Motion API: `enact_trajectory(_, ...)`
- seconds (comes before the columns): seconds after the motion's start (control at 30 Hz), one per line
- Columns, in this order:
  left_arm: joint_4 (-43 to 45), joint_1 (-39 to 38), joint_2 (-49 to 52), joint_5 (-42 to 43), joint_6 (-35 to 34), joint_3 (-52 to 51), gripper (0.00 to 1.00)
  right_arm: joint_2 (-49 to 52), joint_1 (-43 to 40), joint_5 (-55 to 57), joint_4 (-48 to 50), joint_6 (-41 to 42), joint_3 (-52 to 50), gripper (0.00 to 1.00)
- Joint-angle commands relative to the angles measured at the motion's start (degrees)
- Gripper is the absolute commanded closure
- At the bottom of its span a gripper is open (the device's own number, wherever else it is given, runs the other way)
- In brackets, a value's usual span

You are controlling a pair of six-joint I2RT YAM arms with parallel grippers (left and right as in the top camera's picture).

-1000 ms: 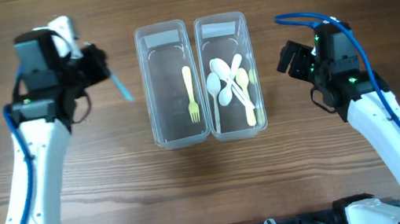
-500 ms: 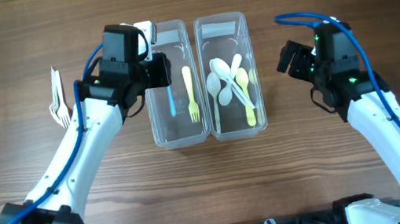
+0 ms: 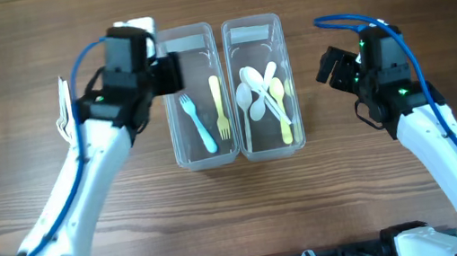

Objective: Pack container
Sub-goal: 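Carry the light blue fork into the left container and open the gripper, then return the left gripper to the fork pile over a white fork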

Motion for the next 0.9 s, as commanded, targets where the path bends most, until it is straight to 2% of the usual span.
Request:
enact_trajectory(0.0, -3.91, 2.82, -5.4, -15.67, 0.85, 1.07, 0.29, 0.22, 0.04, 1.2, 0.17, 0.31, -0.02, 0.0)
enact_trajectory(0.13, -8.83, 8.15, -3.67, -18.08, 0.33, 0.68, 0.3, 0.22, 0.04, 1.2, 0.17, 0.33, -0.02, 0.0)
enact_trajectory(0.3, -9.53, 14.01, 1.73, -17.79, -0.74, 0.63, 0.39, 0.22, 0.04, 1.2, 0.17, 0.33, -0.02, 0.0)
enact_trajectory(0.37, -9.01, 16.5, 4.55, -16.61, -0.74, 0.63, 0.45, 0.22, 0.04, 1.2, 0.17, 0.31, -0.02, 0.0)
enact_trajectory(0.53, -7.02, 21.59, 11.43, -11.82, -0.68, 0.63, 0.49, 0.22, 0.04, 1.2, 0.17, 0.31, -0.02, 0.0)
enact_trajectory(0.67, -5.38, 23.98, 16.72, -9.77, -0.48, 0.63, 0.52, 0.22, 0.04, 1.2, 0.17, 0.31, -0.02, 0.0)
enact_trajectory(0.87, -2.23, 24.48, 21.55, -9.11, -0.46, 0.63, 0.52, 0.22, 0.04, 1.2, 0.17, 0.33, -0.02, 0.0)
